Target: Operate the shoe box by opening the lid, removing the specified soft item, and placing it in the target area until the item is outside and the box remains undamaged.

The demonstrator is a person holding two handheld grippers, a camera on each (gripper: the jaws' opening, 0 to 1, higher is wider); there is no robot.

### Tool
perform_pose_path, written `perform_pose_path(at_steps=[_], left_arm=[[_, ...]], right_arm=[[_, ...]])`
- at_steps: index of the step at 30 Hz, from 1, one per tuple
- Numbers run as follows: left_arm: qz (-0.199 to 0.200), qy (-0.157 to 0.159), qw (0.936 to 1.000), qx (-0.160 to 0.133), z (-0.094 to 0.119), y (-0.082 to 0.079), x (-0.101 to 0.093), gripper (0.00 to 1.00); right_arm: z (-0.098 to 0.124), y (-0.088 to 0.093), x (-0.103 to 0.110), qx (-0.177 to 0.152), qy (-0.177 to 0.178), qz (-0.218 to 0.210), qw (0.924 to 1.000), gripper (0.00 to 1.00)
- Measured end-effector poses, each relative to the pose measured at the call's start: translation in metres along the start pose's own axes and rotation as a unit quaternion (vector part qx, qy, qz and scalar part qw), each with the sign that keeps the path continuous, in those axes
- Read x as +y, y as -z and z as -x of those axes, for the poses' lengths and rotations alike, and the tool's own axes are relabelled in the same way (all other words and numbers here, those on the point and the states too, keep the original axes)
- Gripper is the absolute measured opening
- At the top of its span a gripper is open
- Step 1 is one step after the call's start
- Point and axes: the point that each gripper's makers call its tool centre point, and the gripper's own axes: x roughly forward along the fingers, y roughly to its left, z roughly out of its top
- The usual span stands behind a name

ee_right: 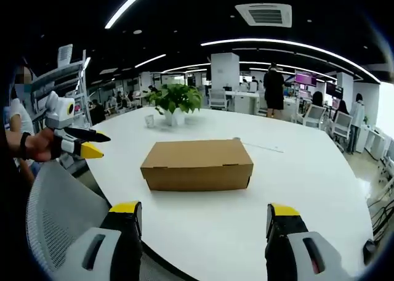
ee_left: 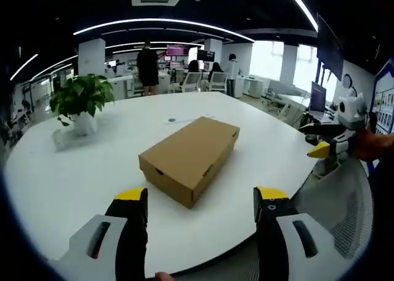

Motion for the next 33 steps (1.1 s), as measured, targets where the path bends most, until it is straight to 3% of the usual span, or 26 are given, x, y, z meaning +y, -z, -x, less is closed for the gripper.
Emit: perform_pose_path(at_steps=[33], left_arm=[[0.001,-0.001,1.0,-0.002,0.0015,-0.0013,0.0002,0.72]], right_arm=[[-0.0007,0.0002,0.0005,0.001,0.0,-0.001,1.0,0.82]])
